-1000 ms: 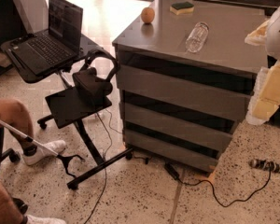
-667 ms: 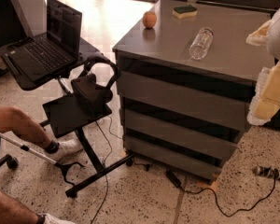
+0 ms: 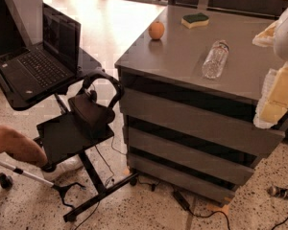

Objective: Place water bottle upright

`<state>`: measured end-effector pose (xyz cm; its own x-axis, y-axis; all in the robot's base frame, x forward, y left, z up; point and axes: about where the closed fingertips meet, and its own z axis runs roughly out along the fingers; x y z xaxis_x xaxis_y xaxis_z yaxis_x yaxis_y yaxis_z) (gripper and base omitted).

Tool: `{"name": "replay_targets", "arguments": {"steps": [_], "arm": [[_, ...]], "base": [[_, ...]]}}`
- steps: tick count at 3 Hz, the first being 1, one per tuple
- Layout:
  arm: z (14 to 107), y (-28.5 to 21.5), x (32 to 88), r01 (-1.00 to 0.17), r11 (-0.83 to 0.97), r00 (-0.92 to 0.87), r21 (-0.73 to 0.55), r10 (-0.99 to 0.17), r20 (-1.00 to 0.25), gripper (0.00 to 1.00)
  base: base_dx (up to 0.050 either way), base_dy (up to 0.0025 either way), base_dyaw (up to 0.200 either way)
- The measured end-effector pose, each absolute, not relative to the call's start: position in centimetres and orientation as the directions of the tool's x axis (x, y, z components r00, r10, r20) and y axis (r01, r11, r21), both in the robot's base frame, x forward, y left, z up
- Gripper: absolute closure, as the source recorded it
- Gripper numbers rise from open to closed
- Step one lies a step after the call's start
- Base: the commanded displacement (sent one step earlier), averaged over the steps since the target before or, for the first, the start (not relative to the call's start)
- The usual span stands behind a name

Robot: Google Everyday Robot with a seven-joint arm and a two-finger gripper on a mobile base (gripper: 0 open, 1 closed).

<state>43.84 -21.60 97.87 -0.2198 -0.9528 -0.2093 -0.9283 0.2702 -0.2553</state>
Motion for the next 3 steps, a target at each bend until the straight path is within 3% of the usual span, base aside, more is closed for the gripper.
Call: {"name": "replay_targets", "arguments": {"steps": [1, 3], "arm": [[97.87, -21.6, 43.84, -0.928, 0.27, -0.22, -0.255, -0.953, -0.209, 0.0], [97.87, -21.6, 43.84, -0.928, 0.27, -0.22, -0.255, -0.953, -0.209, 0.0]], "base": [[0.05, 0.0, 0.0], [0.039, -0.00243, -0.124]]}}
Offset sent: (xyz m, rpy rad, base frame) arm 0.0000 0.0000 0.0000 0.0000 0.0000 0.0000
